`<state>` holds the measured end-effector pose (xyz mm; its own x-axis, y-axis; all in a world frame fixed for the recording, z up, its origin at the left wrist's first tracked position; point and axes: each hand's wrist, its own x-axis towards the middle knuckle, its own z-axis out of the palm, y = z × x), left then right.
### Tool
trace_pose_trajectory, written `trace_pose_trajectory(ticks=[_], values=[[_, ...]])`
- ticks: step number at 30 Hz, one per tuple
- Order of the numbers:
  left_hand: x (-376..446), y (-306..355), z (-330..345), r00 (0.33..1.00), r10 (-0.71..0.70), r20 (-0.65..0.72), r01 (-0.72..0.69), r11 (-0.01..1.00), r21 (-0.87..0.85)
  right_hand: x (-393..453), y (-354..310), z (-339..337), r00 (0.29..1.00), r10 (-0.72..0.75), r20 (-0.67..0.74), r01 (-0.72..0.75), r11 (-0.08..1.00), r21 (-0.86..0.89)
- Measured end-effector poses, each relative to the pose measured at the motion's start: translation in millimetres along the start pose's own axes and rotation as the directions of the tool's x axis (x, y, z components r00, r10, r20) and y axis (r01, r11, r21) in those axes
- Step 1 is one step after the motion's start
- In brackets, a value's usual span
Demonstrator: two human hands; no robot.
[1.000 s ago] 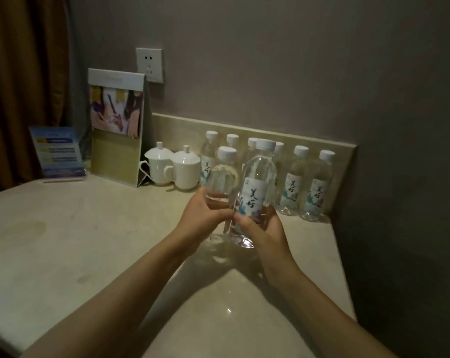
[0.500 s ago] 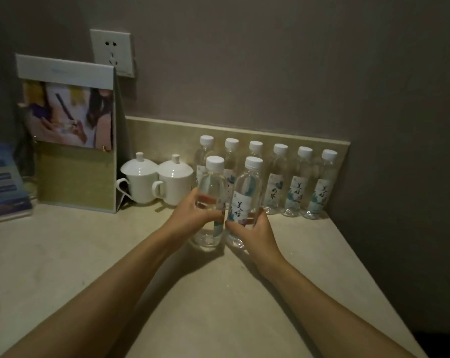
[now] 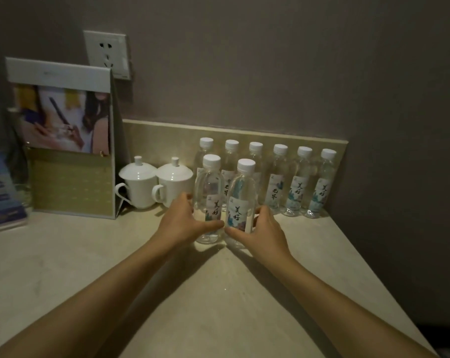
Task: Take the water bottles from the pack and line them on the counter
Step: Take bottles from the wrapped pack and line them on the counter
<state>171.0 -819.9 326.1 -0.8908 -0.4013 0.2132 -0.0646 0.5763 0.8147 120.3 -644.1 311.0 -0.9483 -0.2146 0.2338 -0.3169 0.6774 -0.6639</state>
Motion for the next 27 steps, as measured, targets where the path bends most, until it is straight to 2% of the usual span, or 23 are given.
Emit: trace_pose_trajectory(ticks=[2,4,10,13,16,20,27], values=[[-3.6,-1.4,5.7,0.995,-0.011,-0.094,0.018,0.998,0.065,-4.7,-0.7,4.3,0.999,-0.003,-0.033,0.005,0.999,0.041],[-3.8,-3.6,8.4,0.993,0.027,-0.113,-0.019,0.997,0.071,-7.5,-1.7,7.6,0.999,-0.002,-0.048,0.006,0.996,0.088],[1.5,-14.3,8.4,0.999,0.046,-0.014,-0.048,0.986,-0.160,-2.1,-4.0,11.0,0.999,0.007,-0.036,-0.004,0.997,0.072],[5.7,-15.9,10.4,0.997,0.077,0.015,-0.073,0.980,-0.183,4.0,-7.9,15.1,0.999,0.004,-0.050,-0.002,0.999,0.044],[10.2,-14.4,15.0,0.997,0.060,-0.039,-0.065,0.990,-0.127,11.4,-10.0,16.9,0.999,-0.003,-0.049,0.005,0.999,0.047],[14.2,-11.0,16.7,0.984,0.080,-0.161,-0.069,0.995,0.072,19.5,-11.7,20.7,0.997,0.020,-0.069,-0.019,1.000,0.018],[25.5,-12.2,28.0,0.974,0.085,-0.211,-0.069,0.994,0.083,27.9,-15.7,25.9,0.996,0.029,-0.082,-0.033,0.998,-0.046]])
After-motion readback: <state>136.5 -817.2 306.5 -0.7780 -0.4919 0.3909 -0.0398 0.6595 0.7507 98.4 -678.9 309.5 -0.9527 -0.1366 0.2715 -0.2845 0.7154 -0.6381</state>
